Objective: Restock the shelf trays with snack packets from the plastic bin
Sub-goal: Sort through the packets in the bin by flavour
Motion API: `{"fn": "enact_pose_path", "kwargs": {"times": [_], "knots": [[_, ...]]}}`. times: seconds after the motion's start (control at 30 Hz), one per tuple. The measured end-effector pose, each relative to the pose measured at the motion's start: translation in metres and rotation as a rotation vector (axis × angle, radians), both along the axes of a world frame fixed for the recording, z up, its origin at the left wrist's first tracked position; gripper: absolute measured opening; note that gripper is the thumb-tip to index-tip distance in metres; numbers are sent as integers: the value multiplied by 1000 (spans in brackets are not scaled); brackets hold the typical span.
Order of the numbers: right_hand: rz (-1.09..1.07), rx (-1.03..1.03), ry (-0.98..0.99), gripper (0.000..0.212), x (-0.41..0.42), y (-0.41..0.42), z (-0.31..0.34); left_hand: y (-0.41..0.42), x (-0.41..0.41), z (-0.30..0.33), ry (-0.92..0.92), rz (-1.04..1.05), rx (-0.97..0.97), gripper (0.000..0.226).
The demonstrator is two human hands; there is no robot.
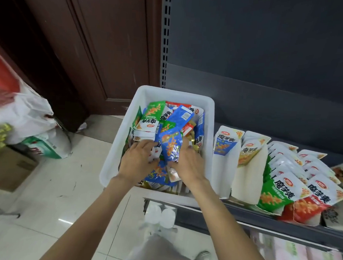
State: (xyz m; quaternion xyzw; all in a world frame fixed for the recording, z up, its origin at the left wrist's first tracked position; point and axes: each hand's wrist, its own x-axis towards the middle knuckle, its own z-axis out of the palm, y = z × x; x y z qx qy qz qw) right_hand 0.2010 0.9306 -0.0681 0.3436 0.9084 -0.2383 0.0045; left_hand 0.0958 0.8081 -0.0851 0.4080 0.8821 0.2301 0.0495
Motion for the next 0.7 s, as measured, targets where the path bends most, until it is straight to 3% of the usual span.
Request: {"fn": "enact_pose_path", "kwargs": {"times": [0.07, 0.13, 0.2, 0.3, 0.4, 0.47, 0.53, 0.6, 0.7], "knots": [[-3, 4, 141, 68, 12, 0, 15, 4, 3, 9, 7, -24, 291, 48], [37, 30, 209, 57, 29, 4, 35, 12, 5, 25, 11, -212, 429, 53], [61, 31, 246, 46, 48, 12, 59, 23, 9, 40, 40, -415, 372, 54], [23, 3, 320, 37, 81, 30, 97, 44, 25, 55, 49, -481, 316, 45], [-123, -71, 547, 34, 111, 50, 123, 70, 52, 71, -267, -473, 423, 28], [-191, -10, 660, 22, 125, 64, 129, 89, 66, 74, -406, -470, 513, 17], [-194, 186, 598, 10, 134, 78, 128, 109, 74, 69, -462, -466, 532, 13], [-145, 339, 436, 14, 137, 87, 125, 124, 80, 56, -558, -439, 529, 13], [-69, 407, 238, 19, 137, 96, 123, 138, 88, 40, -725, -369, 571, 16]]}}
